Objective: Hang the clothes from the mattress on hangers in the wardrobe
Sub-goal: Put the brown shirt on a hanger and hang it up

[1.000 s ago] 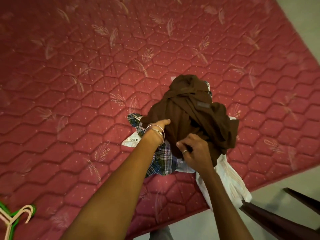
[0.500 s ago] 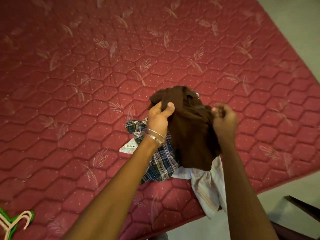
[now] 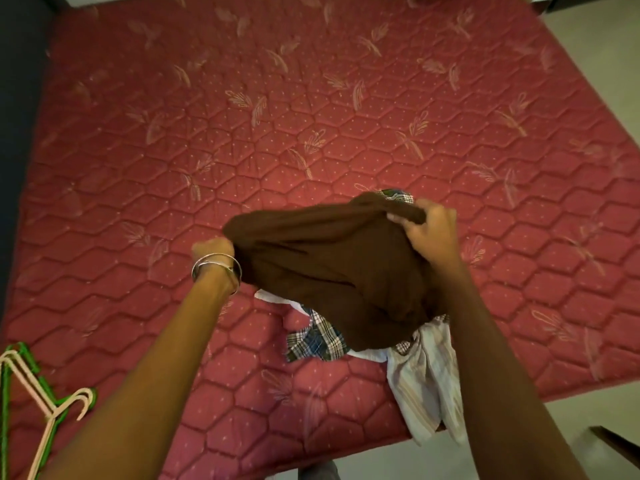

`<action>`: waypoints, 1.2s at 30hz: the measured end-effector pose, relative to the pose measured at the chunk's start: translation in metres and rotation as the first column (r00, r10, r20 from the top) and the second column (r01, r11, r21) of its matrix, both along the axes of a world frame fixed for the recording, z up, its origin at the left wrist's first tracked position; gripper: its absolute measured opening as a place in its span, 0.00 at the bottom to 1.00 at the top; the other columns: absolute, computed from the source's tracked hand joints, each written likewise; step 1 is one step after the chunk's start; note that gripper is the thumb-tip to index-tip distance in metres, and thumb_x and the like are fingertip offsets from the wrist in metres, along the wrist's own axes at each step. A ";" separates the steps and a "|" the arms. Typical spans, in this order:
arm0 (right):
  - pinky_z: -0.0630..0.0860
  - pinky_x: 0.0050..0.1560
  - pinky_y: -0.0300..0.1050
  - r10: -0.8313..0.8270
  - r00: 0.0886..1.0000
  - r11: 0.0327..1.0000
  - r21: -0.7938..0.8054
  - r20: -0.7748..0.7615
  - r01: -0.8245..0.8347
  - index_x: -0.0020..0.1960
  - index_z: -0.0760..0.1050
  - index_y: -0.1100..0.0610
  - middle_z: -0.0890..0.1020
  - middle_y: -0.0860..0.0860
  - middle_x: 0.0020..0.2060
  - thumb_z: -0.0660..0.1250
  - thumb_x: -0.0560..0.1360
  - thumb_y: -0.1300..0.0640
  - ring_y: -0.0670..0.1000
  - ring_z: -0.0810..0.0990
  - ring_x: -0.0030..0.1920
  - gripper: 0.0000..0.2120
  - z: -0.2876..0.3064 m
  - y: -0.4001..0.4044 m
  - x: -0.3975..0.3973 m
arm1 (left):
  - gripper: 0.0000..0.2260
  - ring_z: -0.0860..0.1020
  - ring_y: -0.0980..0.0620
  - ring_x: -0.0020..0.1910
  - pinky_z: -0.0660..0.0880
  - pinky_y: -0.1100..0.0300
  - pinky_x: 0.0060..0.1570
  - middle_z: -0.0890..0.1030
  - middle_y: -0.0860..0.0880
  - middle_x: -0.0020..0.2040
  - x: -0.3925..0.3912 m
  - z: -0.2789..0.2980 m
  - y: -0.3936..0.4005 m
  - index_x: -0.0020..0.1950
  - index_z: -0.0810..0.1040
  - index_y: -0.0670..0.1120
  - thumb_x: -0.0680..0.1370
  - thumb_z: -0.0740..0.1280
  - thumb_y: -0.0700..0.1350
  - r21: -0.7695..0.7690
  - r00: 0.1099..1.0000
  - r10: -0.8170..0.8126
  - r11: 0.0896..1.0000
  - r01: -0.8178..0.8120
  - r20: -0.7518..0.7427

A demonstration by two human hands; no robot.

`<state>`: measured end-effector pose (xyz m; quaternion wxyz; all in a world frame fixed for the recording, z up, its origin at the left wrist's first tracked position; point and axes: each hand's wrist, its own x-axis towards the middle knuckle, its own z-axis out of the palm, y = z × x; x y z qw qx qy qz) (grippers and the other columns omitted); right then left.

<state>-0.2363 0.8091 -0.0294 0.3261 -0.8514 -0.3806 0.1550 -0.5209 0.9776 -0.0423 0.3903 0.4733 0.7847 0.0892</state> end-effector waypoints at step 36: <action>0.76 0.50 0.38 0.659 0.752 0.677 0.434 0.003 -0.594 0.50 0.82 0.61 0.84 0.51 0.44 0.57 0.61 0.74 0.45 0.82 0.49 0.23 0.236 0.024 -0.385 | 0.13 0.76 0.51 0.58 0.68 0.48 0.63 0.80 0.55 0.56 -0.367 0.244 -0.029 0.56 0.81 0.57 0.72 0.70 0.51 0.436 0.452 -0.820 0.284 0.854 -0.351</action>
